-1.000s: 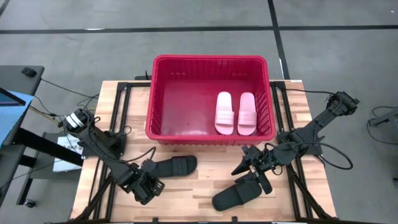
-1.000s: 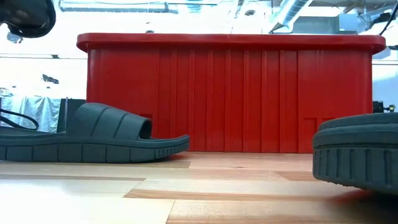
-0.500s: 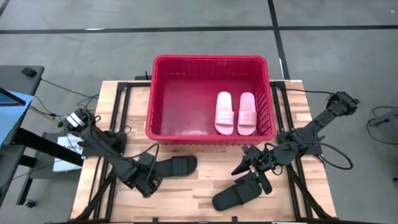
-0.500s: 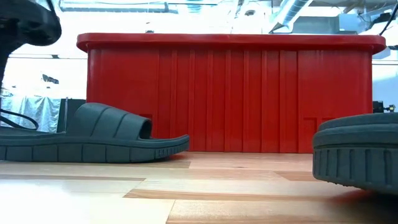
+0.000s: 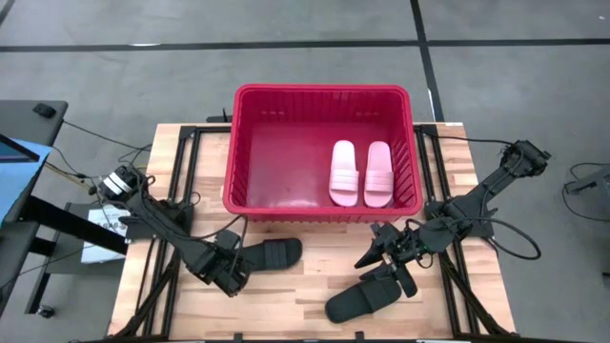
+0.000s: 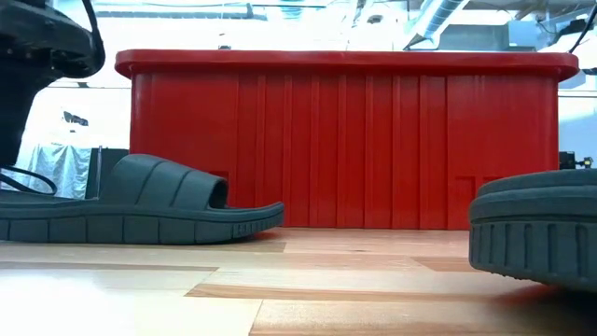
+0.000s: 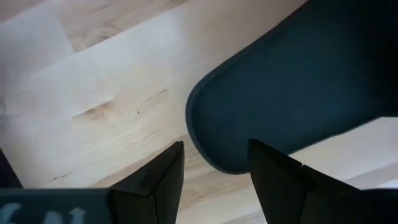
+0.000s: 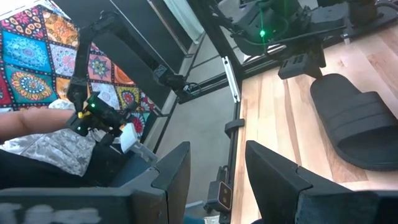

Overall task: Pick and place slides into bin
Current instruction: Put the left black slide into the bin

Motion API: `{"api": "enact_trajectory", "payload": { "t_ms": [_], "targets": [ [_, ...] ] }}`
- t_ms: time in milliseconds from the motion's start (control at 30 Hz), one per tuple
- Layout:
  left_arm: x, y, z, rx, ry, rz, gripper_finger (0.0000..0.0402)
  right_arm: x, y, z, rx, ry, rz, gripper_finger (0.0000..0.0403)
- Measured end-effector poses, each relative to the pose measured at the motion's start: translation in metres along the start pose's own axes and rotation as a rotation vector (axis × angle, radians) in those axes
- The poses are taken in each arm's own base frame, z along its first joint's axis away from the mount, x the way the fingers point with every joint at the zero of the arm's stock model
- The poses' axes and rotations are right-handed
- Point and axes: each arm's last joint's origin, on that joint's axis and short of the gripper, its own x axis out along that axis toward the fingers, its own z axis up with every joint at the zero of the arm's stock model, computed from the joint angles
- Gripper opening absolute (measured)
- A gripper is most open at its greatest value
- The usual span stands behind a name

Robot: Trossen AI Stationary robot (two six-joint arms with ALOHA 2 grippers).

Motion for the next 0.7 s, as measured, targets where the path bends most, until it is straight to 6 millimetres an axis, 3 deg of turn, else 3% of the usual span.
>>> {"api": "enact_trajectory", "payload": {
  "t_ms": [700],
  "targets": [
    [0.043, 0.009, -0.001, -0.027, 0.071, -0.069, 0.0169, 0.000, 0.000, 0.000, 0.000, 0.000, 0.000, 0.0145]
  ]
}}
